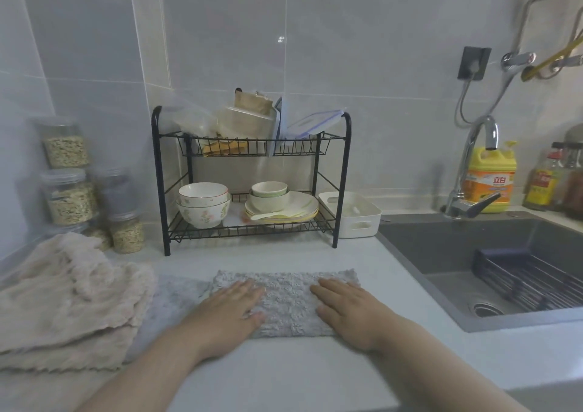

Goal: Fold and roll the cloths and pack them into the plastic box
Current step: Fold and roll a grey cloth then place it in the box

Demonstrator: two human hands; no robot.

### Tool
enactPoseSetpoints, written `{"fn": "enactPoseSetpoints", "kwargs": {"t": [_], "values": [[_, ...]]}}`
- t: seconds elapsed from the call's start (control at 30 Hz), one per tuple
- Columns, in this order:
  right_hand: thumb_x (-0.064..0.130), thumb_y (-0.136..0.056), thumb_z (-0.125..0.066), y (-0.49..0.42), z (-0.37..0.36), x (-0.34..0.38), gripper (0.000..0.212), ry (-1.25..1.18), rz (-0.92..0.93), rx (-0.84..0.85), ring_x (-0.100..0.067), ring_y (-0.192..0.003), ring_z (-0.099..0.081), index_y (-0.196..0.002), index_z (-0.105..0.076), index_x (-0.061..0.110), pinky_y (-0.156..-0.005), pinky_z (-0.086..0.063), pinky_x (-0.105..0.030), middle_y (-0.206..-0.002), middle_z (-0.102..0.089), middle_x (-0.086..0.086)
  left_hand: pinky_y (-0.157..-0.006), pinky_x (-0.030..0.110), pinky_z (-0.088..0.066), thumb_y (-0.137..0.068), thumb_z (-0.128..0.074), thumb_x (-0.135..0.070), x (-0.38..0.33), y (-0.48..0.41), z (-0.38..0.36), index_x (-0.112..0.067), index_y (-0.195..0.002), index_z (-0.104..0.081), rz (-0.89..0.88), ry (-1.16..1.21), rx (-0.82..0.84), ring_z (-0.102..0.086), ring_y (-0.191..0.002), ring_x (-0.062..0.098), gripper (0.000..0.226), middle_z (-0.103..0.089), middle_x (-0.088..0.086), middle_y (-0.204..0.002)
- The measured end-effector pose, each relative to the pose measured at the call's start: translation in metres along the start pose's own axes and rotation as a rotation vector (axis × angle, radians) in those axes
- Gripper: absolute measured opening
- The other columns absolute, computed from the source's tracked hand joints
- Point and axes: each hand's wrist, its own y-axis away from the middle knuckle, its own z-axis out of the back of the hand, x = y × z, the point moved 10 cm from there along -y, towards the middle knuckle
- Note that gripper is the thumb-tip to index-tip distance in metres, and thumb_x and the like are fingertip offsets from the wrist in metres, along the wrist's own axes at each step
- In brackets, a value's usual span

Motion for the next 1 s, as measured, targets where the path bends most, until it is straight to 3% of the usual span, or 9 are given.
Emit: {"fn": "enactPoseSetpoints", "kwargs": {"t": [0.07, 0.13, 0.23, 0.3, 0.4, 0.53, 0.67, 0.8, 1.0], "values": [[0.06, -0.094, -0.017, 0.003, 0.006, 0.002, 0.067, -0.068, -0.017, 0.001, -0.014, -0.144, -0.02, -0.149, -0.03, 0.022, -0.115, -0.012, -0.026, -0.157, -0.025, 0.0, -0.118, 0.028, 0.005, -0.098, -0.024, -0.054, -0.002, 0.003, 0.003, -0.036, -0.151, -0.004, 0.006, 0.016, -0.009, 0.008, -0.146, 0.007, 0.059, 0.007, -0.009, -0.16], [0.041, -0.1, -0.039, 0.01, 0.021, -0.008, 0.048, -0.309, -0.128, -0.122, -0.015, -0.138, -0.032, -0.142, -0.042, 0.018, -0.109, -0.022, -0.024, -0.15, -0.038, -0.001, -0.117, 0.026, 0.004, -0.099, -0.027, -0.049, -0.012, 0.01, 0.017, -0.034, -0.151, -0.013, -0.021, 0.089, -0.089, 0.004, -0.146, 0.006, 0.056, 0.0, -0.008, -0.16], [0.039, -0.095, -0.038, 0.032, 0.04, -0.051, 0.039, -0.282, -0.493, -0.361, -0.027, -0.119, -0.048, -0.116, -0.059, 0.014, -0.1, -0.039, -0.031, -0.126, -0.057, -0.008, -0.117, 0.025, 0.006, -0.101, -0.025, -0.045, -0.032, 0.02, 0.033, -0.034, -0.15, -0.02, -0.065, 0.143, -0.228, 0.003, -0.146, 0.005, 0.051, -0.004, -0.012, -0.159], [0.045, -0.092, -0.032, 0.043, 0.036, -0.061, 0.046, -0.105, -0.663, -0.247, -0.034, -0.108, -0.05, -0.105, -0.06, 0.01, -0.092, -0.043, -0.036, -0.112, -0.06, -0.013, -0.12, 0.033, 0.004, -0.099, -0.024, -0.051, -0.034, 0.017, 0.025, -0.035, -0.151, -0.015, -0.007, 0.089, -0.193, 0.004, -0.147, 0.012, 0.055, -0.001, -0.008, -0.16], [0.04, -0.09, -0.039, 0.046, 0.025, -0.057, 0.04, -0.177, -0.677, -0.116, -0.033, -0.111, -0.049, -0.112, -0.055, 0.01, -0.086, -0.039, -0.033, -0.116, -0.057, -0.012, -0.119, 0.04, 0.002, -0.093, -0.024, -0.064, -0.029, 0.014, 0.008, -0.038, -0.15, -0.013, 0.088, 0.043, -0.1, 0.001, -0.148, 0.017, 0.064, -0.003, -0.006, -0.161], [0.014, -0.088, -0.044, 0.041, 0.022, -0.051, 0.008, -0.442, -0.612, -0.18, -0.031, -0.093, -0.056, -0.089, -0.036, 0.012, -0.072, -0.038, -0.031, -0.084, -0.05, -0.004, -0.119, 0.042, -0.001, -0.086, -0.028, -0.071, -0.034, 0.024, 0.005, -0.039, -0.149, -0.016, 0.126, 0.031, -0.112, -0.004, -0.148, 0.018, 0.072, -0.008, -0.005, -0.161], [0.01, -0.087, -0.043, 0.051, 0.021, -0.057, 0.03, -0.66, -0.65, -0.255, -0.026, -0.085, -0.055, -0.116, -0.038, 0.012, -0.066, -0.041, -0.03, -0.09, -0.054, -0.007, -0.118, 0.047, -0.011, -0.083, -0.036, -0.065, -0.046, 0.036, 0.015, -0.034, -0.145, -0.03, 0.138, 0.002, -0.144, -0.019, -0.144, 0.02, 0.069, -0.024, -0.003, -0.156], [0.009, -0.083, -0.049, 0.055, 0.02, -0.057, 0.048, -0.87, -0.658, -0.302, -0.026, -0.08, -0.06, -0.129, -0.04, 0.019, -0.059, -0.045, -0.029, -0.093, -0.06, -0.011, -0.118, 0.038, -0.013, -0.095, -0.034, -0.043, -0.076, 0.037, 0.029, -0.025, -0.144, -0.035, -0.023, 0.048, -0.236, -0.02, -0.144, 0.018, 0.052, -0.026, -0.001, -0.156], [0.008, -0.088, -0.049, 0.055, 0.057, -0.038, 0.047, -1.039, -0.52, -0.468, -0.014, -0.074, -0.057, -0.133, -0.043, 0.019, -0.053, -0.04, -0.022, -0.1, -0.061, -0.003, -0.119, 0.047, -0.001, -0.093, -0.026, -0.06, -0.085, 0.033, 0.003, -0.032, -0.15, -0.018, 0.006, -0.023, -0.089, -0.004, -0.148, 0.023, 0.065, -0.01, -0.001, -0.16]]}}
